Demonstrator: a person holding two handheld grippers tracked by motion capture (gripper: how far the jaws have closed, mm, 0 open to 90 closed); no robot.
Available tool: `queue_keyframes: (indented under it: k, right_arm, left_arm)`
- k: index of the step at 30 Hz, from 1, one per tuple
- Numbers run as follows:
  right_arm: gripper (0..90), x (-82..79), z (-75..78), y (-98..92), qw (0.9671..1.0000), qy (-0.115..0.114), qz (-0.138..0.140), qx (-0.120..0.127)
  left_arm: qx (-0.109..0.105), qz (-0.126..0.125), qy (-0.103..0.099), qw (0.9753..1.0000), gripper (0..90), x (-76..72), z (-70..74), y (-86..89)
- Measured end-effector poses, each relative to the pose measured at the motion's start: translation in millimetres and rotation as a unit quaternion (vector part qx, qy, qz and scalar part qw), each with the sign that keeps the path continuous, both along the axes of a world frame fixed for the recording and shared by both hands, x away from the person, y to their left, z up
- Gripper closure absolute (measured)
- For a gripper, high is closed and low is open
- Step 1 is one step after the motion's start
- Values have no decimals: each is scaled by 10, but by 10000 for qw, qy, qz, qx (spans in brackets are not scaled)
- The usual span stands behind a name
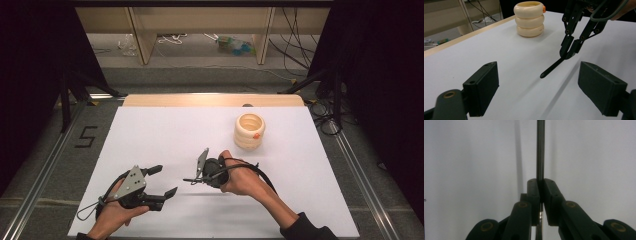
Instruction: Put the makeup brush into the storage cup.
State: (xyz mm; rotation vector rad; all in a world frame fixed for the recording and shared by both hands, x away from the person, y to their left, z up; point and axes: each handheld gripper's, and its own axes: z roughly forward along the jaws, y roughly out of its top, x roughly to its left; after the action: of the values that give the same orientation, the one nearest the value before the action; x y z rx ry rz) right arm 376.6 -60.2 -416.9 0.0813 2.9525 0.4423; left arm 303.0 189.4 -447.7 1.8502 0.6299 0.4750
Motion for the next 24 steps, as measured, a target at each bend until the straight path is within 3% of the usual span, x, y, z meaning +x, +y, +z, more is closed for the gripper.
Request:
queue_keyframes:
  k: [7,8,11,13,17,21,24]
  right_arm:
    - [840,-90,33,50,9999,-10,33,-101]
    - [841,-92,33,55,9999,23,98,-92]
    - [841,-108,24,70,9996,-53,211,-151]
    - [840,-136,25,85,9998,-2,145,-156]
    - [840,-153,23,107,9994,-67,310,-169]
    - [840,-203,25,134,9994,17,291,-167]
    - [840,-192,24,140,9985,-128,479,-250]
  left_arm:
    - [157,-175,58,9997,175,-9,-11,-25]
    - [114,-188,175,9996,174,-16,-20,-42]
    - [237,-268,185,9992,171,-20,-27,-57]
    - [301,-323,181,9989,171,-23,-29,-66]
    - [329,-364,230,9985,171,-30,-35,-80]
    - [357,-404,297,9981,171,-37,-44,-98]
    - [366,-426,369,9977,170,-42,-50,-113]
